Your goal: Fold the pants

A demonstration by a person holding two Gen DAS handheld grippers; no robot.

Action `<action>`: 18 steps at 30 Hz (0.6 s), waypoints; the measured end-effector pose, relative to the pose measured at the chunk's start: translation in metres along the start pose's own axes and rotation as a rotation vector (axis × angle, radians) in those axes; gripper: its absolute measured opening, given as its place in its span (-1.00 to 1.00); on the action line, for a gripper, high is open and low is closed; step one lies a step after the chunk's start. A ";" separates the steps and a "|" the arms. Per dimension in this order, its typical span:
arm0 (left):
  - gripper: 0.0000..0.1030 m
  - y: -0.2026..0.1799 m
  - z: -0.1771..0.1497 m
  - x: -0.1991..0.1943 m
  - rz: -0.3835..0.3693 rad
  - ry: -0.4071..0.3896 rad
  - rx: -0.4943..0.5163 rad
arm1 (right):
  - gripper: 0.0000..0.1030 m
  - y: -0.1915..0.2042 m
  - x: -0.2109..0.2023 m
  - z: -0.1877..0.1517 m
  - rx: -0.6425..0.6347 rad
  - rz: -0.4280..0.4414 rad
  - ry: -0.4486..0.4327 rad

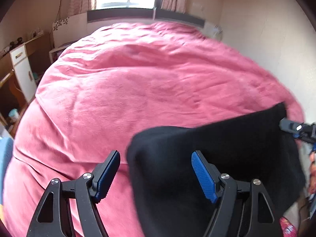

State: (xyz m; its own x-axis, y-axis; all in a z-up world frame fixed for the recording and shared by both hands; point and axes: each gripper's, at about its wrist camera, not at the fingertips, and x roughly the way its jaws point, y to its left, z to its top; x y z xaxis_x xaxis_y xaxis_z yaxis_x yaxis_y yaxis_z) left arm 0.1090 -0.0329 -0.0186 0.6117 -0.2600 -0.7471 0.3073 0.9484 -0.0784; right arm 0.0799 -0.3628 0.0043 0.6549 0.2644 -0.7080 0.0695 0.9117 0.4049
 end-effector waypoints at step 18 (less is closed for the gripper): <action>0.25 0.023 0.002 0.023 -0.037 0.031 -0.093 | 0.32 -0.059 0.017 -0.008 0.207 -0.015 0.054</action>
State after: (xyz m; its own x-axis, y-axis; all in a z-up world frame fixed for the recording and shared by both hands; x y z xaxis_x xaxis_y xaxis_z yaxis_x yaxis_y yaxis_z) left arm 0.1313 -0.0171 -0.0366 0.5775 -0.2912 -0.7627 0.2595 0.9513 -0.1667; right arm 0.0813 -0.4096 -0.0359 0.6120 0.2724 -0.7425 0.2360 0.8331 0.5002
